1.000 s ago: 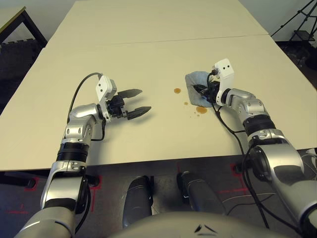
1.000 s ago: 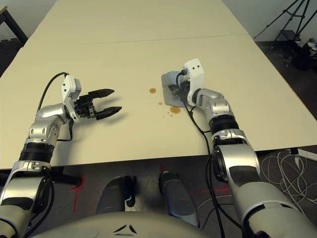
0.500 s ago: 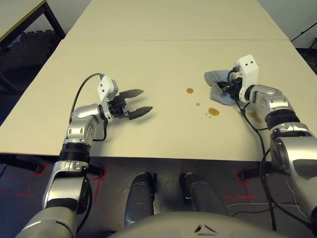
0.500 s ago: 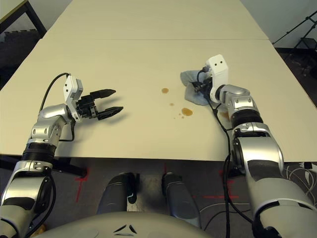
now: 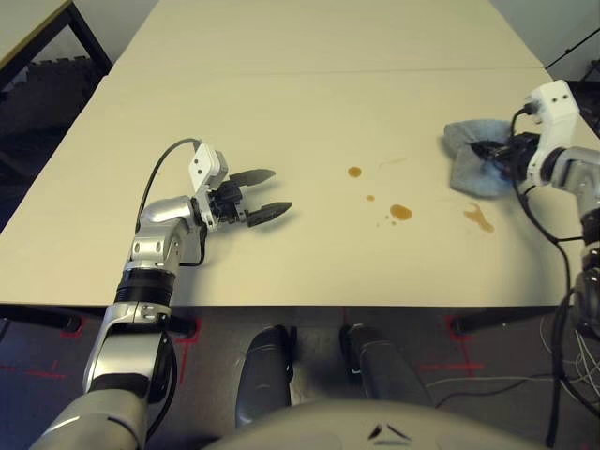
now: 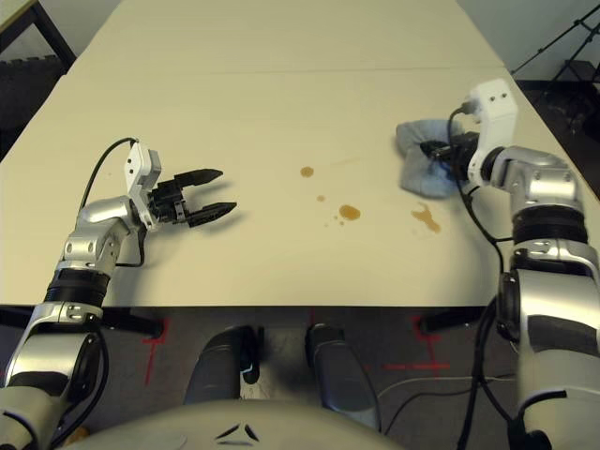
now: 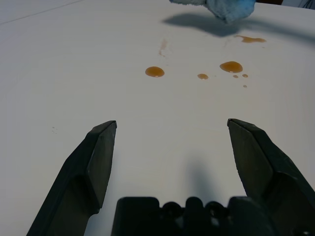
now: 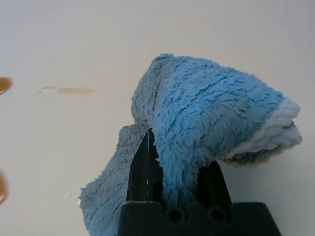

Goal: Wipe the water off the table with a rag.

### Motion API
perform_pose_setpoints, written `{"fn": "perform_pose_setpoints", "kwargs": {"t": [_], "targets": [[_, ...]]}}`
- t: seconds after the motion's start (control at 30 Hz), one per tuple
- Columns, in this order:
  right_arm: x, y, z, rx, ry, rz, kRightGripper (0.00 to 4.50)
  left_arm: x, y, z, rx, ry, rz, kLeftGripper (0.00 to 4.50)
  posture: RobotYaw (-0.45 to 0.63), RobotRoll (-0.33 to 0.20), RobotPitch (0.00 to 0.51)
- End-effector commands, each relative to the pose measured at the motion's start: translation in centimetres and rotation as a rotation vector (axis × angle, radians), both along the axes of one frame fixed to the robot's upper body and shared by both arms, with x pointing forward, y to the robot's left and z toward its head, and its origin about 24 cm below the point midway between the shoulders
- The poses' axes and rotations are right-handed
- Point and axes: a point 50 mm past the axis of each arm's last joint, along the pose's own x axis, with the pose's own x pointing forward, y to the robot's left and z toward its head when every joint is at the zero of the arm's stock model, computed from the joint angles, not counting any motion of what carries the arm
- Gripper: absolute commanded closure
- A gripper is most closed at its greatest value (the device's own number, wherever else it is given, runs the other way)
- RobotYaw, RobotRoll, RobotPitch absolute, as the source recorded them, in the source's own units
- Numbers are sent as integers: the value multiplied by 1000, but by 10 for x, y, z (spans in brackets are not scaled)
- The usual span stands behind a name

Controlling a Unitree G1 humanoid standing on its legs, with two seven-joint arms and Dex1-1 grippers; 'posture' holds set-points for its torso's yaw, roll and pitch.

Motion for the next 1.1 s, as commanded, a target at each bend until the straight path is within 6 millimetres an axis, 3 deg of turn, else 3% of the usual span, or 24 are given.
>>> {"fn": "perform_pose_setpoints", "kwargs": {"t": [0.03, 0.27, 0.57, 0.77, 1.1], "targets": [[-19, 0, 18, 20, 4, 41, 4323, 2, -2, -2, 11, 1, -10, 0, -245, 0, 140], [-46, -9, -11, -24, 118, 7, 4323, 4, -1, -1, 13, -5, -14, 0, -246, 0, 138], [-53, -9, -57, -47, 160, -30, 4323, 3, 3, 2, 20, -11, -11, 0, -237, 0, 141], [-51, 29, -73, 45, 184, 59, 4323, 3, 4, 2, 24, -11, -7, 0, -230, 0, 143], [-42, 101, -75, 150, 186, 225, 4324, 4, 5, 2, 31, -9, -10, 0, -231, 0, 143]]}}
